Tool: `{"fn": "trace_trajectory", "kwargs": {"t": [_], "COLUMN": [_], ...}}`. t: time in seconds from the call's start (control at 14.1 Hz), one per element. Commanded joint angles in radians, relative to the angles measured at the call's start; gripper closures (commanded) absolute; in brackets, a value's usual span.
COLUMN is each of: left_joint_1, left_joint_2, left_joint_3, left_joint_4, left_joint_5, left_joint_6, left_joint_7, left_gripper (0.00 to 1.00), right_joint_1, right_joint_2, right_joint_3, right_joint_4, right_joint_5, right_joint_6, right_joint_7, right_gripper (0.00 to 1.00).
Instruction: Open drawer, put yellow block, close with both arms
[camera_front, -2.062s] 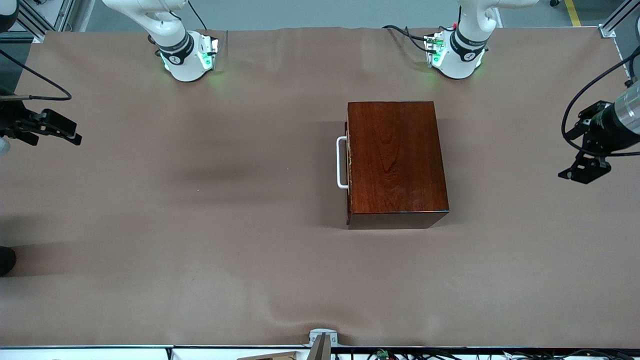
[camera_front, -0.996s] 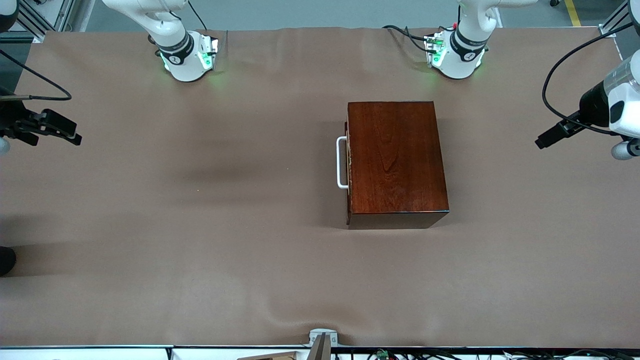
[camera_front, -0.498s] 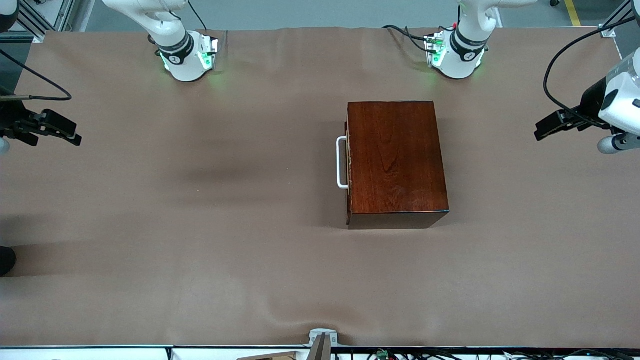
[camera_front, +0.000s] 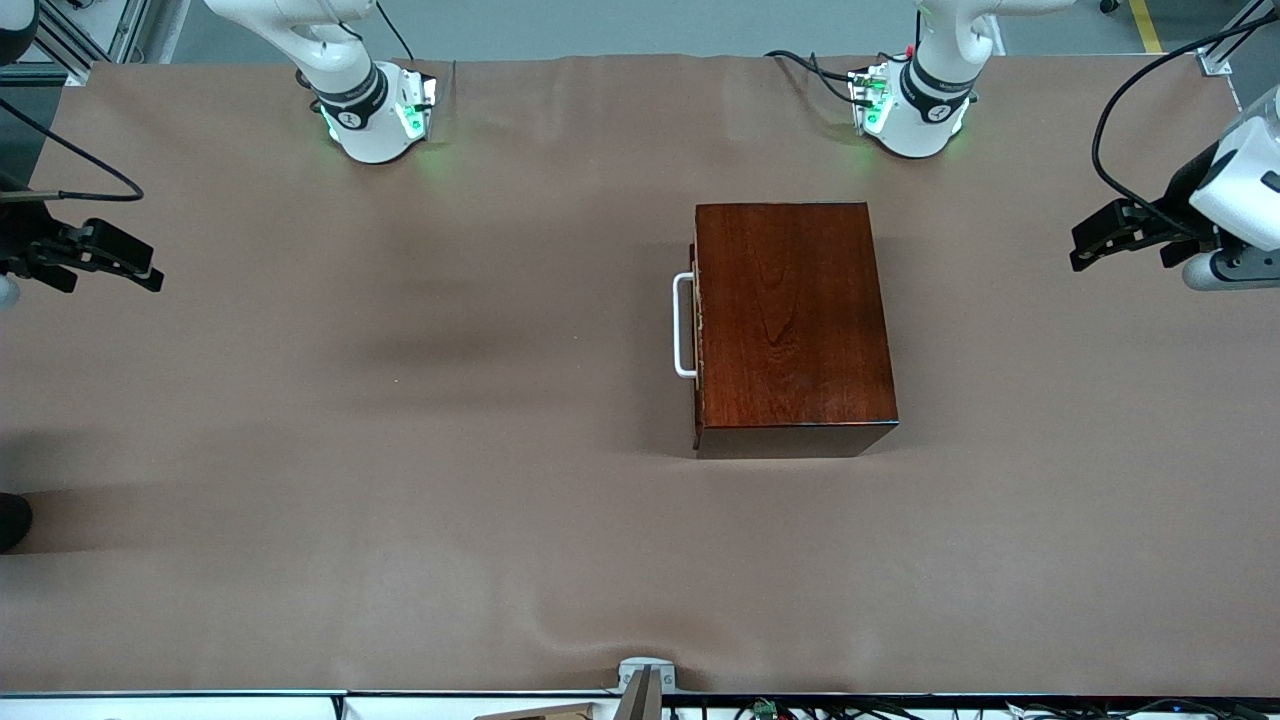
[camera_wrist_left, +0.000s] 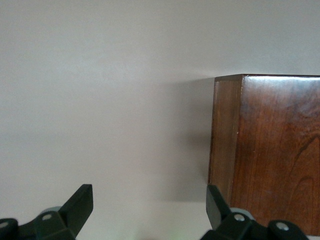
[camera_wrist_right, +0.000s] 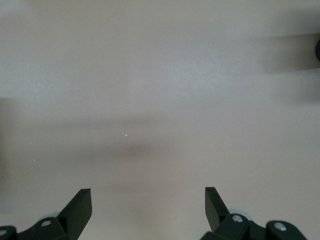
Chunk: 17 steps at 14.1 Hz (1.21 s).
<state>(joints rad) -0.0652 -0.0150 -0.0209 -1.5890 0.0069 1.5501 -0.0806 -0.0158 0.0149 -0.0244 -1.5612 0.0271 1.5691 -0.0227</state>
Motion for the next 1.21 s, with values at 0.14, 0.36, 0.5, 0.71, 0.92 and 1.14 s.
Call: {"fn": "trace_trajectory", "kwargs": {"t": [0.14, 0.36, 0.5, 0.71, 0.92, 1.14], "left_joint_1": [0.022, 0.025, 0.033, 0.039, 0.038, 0.038], "left_joint_2": [-0.011, -0.013, -0.008, -0.011, -0.016, -0.019], "left_joint_3": [-0.019, -0.017, -0.019, -0.019, -0.019, -0.019], "left_joint_4": [0.017, 0.018, 0.026, 0.026, 0.026, 0.026], "left_joint_5": [0.001, 0.002, 0.001, 0.002, 0.002, 0.002], "left_joint_6": [-0.016, -0.044, -0.044, -0.045, -0.057, -0.067], "left_joint_7": [0.090, 0.081, 0.082, 0.091, 0.093, 0.108], "left_gripper": [0.00, 0.00, 0.00, 0.00, 0.00, 0.00], "right_joint_1": [-0.018, -0.018, -0.018, -0.018, -0.018, -0.018], "right_joint_2": [-0.019, -0.019, -0.019, -0.019, -0.019, -0.019], "right_joint_3": [0.014, 0.014, 0.014, 0.014, 0.014, 0.014], "right_joint_4": [-0.010, -0.010, -0.010, -0.010, -0.010, -0.010], "right_joint_5": [0.005, 0.005, 0.005, 0.005, 0.005, 0.005], "right_joint_6": [0.003, 0.003, 0.002, 0.002, 0.003, 0.003], "right_joint_7": [-0.011, -0.011, -0.011, -0.011, -0.011, -0.011], "right_gripper": [0.00, 0.00, 0.00, 0.00, 0.00, 0.00]}}
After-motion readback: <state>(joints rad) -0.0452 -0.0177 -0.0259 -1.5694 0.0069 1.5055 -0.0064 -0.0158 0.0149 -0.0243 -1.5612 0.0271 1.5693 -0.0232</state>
